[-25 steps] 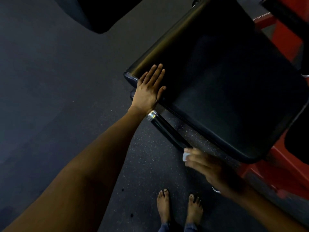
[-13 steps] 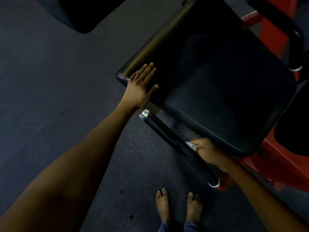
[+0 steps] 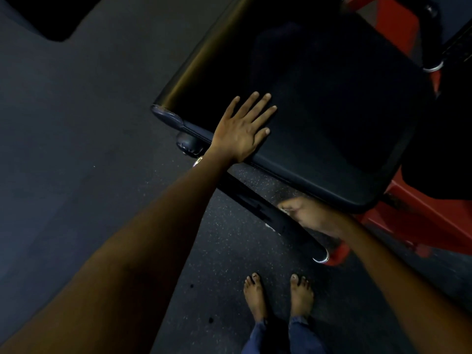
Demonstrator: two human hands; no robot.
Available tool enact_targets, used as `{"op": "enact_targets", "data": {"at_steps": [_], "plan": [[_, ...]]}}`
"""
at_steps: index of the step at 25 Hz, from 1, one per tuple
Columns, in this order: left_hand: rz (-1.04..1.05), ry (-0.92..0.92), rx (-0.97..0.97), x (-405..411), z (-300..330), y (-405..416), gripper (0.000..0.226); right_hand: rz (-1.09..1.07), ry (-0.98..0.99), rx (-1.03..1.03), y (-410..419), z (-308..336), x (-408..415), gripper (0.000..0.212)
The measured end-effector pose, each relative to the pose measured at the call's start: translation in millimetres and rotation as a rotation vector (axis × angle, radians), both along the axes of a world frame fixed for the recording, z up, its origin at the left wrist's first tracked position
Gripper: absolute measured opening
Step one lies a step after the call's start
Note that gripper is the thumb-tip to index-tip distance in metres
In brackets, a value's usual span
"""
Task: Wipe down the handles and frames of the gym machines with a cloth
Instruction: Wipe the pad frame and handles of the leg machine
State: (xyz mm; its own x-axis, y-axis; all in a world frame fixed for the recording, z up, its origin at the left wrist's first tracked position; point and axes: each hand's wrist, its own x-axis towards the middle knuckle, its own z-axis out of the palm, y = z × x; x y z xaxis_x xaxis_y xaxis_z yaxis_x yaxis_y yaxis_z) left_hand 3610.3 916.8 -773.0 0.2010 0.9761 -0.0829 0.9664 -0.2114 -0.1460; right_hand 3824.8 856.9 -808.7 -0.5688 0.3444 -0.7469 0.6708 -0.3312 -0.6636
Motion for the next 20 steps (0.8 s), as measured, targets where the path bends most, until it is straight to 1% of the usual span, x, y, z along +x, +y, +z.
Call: {"op": "enact_targets", "data": {"at_steps": [2,3,5,6,8,10,11,12,14,15,17,18,20], "plan": [[-0.010,-0.006,0.021,-0.1,-2.0,0.1,0.058,0.008,0.064,0.008,12.5,26.1,-35.0,0.019],[-0.016,-0.015,0.032,-0.9,-3.2,-0.7,0.057,-0.058,0.115,0.032,17.4,40.8,-57.2,0.020],[-0.025,-0.030,0.044,-1.6,-4.3,-1.7,0.057,-0.182,0.198,0.129,13.6,53.3,-80.2,0.018],[-0.023,-0.033,0.040,-2.3,-3.2,-1.3,0.057,-0.190,0.194,0.215,5.0,52.1,-74.3,0.020],[-0.008,-0.024,0.029,-1.8,-0.9,-0.6,0.058,-0.114,0.098,0.396,-14.3,47.4,-33.3,0.027],[0.005,-0.006,0.016,0.3,0.2,-0.9,0.057,0.020,-0.059,0.484,-30.6,49.8,18.0,0.035],[0.009,-0.003,0.009,0.6,0.6,-0.8,0.057,0.045,-0.111,0.534,-34.7,51.5,31.9,0.037],[0.012,-0.007,0.004,0.4,0.3,-0.9,0.057,0.011,-0.111,0.626,-34.9,50.3,33.5,0.037],[0.012,-0.012,0.006,1.1,1.4,-1.1,0.058,-0.103,0.071,0.863,-30.9,55.3,4.3,0.037],[0.011,-0.016,0.000,1.0,2.4,-1.2,0.058,-0.074,0.168,0.937,-31.9,57.5,-17.1,0.039],[0.003,-0.027,-0.023,0.1,4.4,-1.6,0.060,0.109,0.288,1.058,-46.0,53.2,-43.2,0.050],[-0.004,-0.029,-0.032,-0.1,5.4,-1.8,0.060,0.186,0.292,1.111,-54.9,44.3,-38.5,0.058],[-0.008,-0.033,-0.045,-0.4,7.5,-1.8,0.060,0.250,0.239,1.182,-72.4,28.3,-0.1,0.073]]}}
